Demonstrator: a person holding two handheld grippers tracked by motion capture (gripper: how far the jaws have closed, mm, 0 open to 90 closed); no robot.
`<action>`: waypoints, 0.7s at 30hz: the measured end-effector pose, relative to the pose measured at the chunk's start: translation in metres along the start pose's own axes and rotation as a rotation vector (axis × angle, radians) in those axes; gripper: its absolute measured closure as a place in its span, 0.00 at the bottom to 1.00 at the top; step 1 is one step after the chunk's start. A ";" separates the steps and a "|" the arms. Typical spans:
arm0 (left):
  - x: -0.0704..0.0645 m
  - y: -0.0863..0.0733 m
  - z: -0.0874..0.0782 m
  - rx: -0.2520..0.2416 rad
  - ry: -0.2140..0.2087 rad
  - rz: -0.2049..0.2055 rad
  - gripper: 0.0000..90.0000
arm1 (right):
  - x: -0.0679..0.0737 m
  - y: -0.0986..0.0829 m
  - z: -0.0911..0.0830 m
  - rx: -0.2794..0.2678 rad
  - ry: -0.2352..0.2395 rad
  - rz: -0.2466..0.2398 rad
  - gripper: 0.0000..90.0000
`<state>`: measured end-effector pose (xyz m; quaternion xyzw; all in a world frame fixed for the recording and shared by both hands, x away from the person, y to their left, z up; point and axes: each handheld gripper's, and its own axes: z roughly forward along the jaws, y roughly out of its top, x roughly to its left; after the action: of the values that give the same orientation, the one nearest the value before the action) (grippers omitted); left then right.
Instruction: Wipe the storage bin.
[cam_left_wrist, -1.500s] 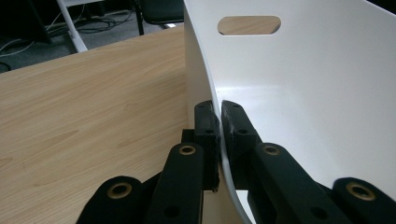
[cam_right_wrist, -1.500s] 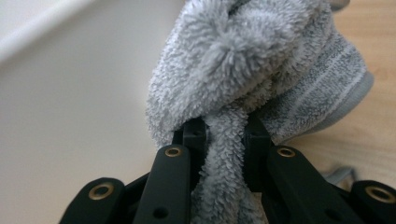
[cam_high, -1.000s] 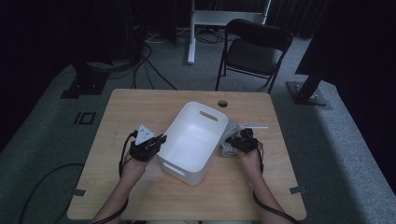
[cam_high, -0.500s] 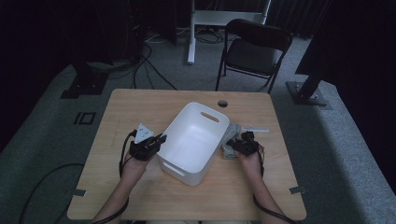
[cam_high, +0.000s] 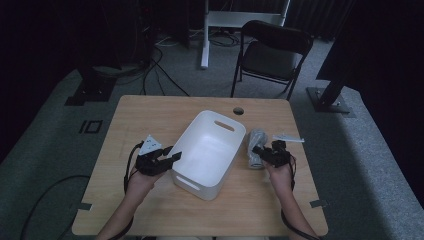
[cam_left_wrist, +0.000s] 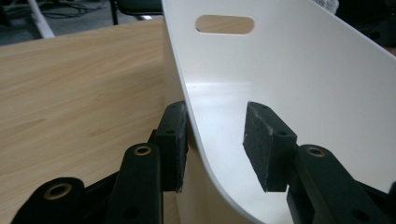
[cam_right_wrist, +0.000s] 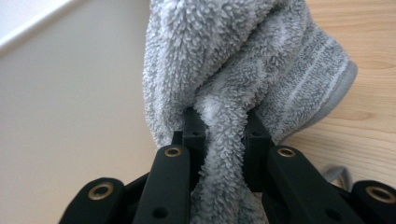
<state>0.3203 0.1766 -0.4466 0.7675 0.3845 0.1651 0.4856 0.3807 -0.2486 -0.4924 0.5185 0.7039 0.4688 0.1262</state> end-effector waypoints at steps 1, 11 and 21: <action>-0.001 -0.001 -0.001 0.000 -0.003 -0.001 0.66 | -0.001 0.000 -0.003 -0.005 -0.001 0.002 0.85; -0.025 -0.010 -0.010 0.002 -0.034 0.008 0.52 | -0.007 -0.008 -0.017 -0.004 -0.003 0.010 0.85; -0.044 -0.017 -0.019 0.013 -0.062 0.008 0.49 | -0.006 -0.012 -0.019 -0.001 0.002 0.007 0.85</action>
<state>0.2727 0.1595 -0.4469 0.7771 0.3673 0.1408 0.4913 0.3638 -0.2638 -0.4937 0.5205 0.7019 0.4701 0.1244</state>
